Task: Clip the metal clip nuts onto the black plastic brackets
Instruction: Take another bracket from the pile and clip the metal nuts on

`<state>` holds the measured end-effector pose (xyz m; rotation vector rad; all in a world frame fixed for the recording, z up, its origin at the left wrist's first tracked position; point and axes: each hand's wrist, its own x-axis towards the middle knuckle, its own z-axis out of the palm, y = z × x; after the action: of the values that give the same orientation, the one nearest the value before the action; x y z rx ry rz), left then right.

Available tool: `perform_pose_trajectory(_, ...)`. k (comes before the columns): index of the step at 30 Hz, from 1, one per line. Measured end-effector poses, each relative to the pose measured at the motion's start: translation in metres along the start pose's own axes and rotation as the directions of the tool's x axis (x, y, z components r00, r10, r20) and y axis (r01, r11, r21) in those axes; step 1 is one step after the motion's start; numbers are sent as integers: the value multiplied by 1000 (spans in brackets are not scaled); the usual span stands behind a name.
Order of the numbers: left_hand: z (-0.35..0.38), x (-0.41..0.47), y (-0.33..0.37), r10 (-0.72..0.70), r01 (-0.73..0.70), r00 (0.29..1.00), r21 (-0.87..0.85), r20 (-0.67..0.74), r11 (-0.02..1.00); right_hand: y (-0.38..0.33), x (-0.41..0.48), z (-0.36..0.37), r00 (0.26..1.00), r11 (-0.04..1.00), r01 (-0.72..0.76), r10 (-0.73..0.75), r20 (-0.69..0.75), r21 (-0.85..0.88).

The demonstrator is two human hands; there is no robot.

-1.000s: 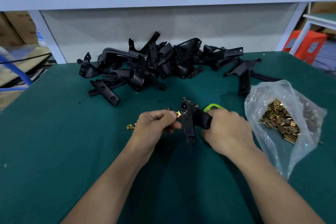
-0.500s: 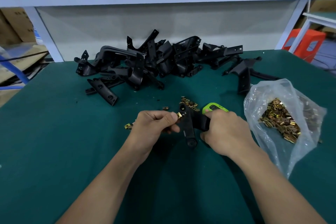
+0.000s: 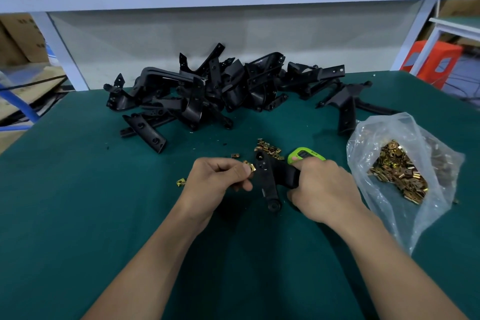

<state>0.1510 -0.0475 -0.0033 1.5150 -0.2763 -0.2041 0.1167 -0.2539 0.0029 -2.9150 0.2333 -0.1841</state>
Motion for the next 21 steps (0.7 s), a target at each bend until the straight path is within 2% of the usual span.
perform_pose_trajectory(15,-11,-1,-3,-1,-19,992,152,128,988,-6,-3,-7,998,993,51,-46,47,-107)
perform_pose_trajectory(18,-14,-1,-4,-27,-1,990,204,136,979,-10,-6,-7,998,988,49,-41,55,-145)
perform_pose_trajectory(21,-12,-2,-5,-15,-7,993,185,115,983,-14,-8,-6,998,989,31,-24,53,-141)
